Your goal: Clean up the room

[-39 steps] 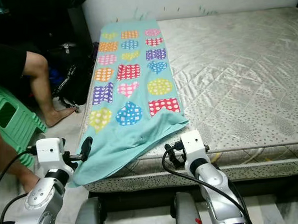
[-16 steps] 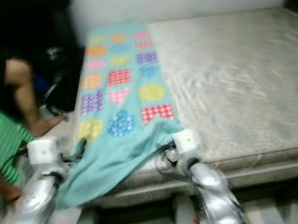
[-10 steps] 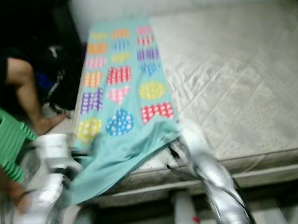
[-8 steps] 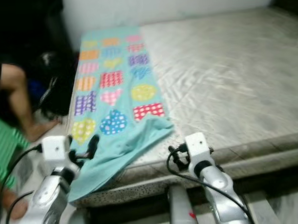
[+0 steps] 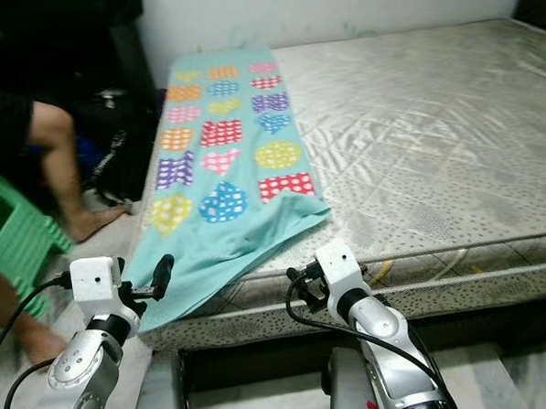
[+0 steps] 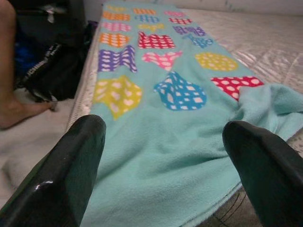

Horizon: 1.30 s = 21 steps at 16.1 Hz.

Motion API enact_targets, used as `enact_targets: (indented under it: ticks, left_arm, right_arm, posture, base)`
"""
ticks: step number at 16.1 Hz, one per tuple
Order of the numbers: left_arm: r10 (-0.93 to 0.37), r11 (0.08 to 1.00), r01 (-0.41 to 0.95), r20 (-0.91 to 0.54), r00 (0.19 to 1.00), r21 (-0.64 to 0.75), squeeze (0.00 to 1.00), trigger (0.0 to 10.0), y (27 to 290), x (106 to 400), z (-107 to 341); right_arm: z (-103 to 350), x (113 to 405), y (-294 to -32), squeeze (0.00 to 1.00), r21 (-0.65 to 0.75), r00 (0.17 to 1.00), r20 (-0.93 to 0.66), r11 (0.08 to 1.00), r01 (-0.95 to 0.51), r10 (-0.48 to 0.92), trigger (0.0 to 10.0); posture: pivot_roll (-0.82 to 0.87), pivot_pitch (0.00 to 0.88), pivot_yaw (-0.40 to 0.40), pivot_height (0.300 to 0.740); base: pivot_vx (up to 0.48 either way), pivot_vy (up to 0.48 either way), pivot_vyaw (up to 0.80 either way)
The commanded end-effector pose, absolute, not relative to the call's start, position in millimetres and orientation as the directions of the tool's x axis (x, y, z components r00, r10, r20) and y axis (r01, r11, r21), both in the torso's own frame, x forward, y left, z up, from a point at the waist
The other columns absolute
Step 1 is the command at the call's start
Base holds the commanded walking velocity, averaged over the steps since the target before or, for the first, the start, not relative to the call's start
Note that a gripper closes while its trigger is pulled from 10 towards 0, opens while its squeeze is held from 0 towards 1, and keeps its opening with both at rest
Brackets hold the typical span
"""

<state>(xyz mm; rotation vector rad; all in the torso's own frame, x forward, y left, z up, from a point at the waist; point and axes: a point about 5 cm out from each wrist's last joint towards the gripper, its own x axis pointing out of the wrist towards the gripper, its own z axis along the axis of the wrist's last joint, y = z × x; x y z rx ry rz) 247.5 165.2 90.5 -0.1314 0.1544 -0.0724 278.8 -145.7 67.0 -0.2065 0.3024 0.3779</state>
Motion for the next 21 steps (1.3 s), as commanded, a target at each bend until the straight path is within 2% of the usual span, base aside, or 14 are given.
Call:
enact_targets:
  ticks: [1, 7, 10, 12, 13, 15, 19, 21]
  left_arm:
    - [-0.079, 0.99, 0.062, -0.131, 0.988, -0.126, 0.0, 10.0, 167, 248, 96]
    - [-0.082, 0.99, 0.066, -0.133, 0.988, -0.122, 0.0, 10.0, 167, 248, 97]
    - [-0.081, 0.99, 0.065, -0.133, 0.988, -0.121, 0.0, 10.0, 166, 248, 97]
    - [-0.081, 0.99, 0.066, -0.131, 0.988, -0.121, 0.0, 10.0, 166, 249, 97]
    - [-0.081, 0.99, 0.066, -0.128, 0.988, -0.122, 0.0, 10.0, 165, 249, 98]
    - [-0.08, 0.99, 0.065, -0.127, 0.989, -0.123, 0.0, 10.0, 165, 249, 98]
    - [-0.078, 0.99, 0.063, -0.126, 0.989, -0.122, 0.0, 10.0, 165, 251, 98]
    - [-0.083, 0.99, 0.068, -0.125, 0.989, -0.121, 0.0, 10.0, 165, 252, 98]
  right_arm:
    - [69, 281, -144, 0.0, -0.146, 0.883, -0.321, 0.903, -0.404, 0.343, 10.0]
    - [72, 283, -142, 0.0, -0.122, 0.895, -0.287, 0.913, -0.388, 0.342, 10.0]
    - [79, 290, -142, 0.0, -0.073, 0.921, -0.249, 0.943, -0.325, 0.298, 10.0]
    - [84, 290, -138, 0.0, -0.025, 0.913, -0.218, 0.933, -0.359, 0.345, 10.0]
    - [88, 285, -127, 0.0, 0.021, 0.875, -0.198, 0.895, -0.446, 0.441, 10.0]
    - [82, 278, -119, 0.0, -0.034, 0.839, -0.241, 0.859, -0.51, 0.488, 10.0]
    - [91, 290, -130, 0.0, 0.018, 0.908, -0.18, 0.924, -0.382, 0.379, 10.0]
    - [100, 298, -137, 0.0, 0.043, 0.931, -0.144, 0.942, -0.333, 0.336, 10.0]
  posture:
    - [-0.12, 0.0, 0.042, 0.527]
    - [-0.12, 0.0, 0.045, 0.527]
    - [-0.12, 0.0, 0.041, 0.527]
    - [-0.12, 0.0, 0.04, 0.527]
    - [-0.12, 0.0, 0.04, 0.527]
    - [-0.12, 0.0, 0.039, 0.527]
    - [-0.12, 0.0, 0.042, 0.527]
    - [-0.12, 0.0, 0.044, 0.544]
  base:
    - [0.0, 0.0, 0.0]
    - [0.0, 0.0, 0.0]
    - [0.0, 0.0, 0.0]
    - [0.0, 0.0, 0.0]
    - [0.0, 0.0, 0.0]
    - [0.0, 0.0, 0.0]
    - [0.0, 0.0, 0.0]
    - [0.0, 0.0, -0.2]
